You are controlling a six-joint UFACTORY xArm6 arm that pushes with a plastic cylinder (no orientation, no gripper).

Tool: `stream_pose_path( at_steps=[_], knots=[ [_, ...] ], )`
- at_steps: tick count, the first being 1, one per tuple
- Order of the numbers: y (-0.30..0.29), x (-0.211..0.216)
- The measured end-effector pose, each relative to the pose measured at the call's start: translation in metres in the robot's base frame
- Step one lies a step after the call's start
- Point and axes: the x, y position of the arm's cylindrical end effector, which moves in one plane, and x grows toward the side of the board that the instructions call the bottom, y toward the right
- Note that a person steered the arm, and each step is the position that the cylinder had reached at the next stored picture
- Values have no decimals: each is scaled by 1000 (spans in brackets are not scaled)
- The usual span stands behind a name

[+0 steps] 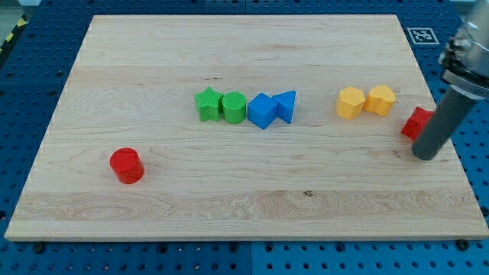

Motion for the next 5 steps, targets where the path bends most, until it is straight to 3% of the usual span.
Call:
stream_pose_path(
  at_steps=[2, 5],
  knots=[
    [15, -65],
    [51, -81]
  ],
)
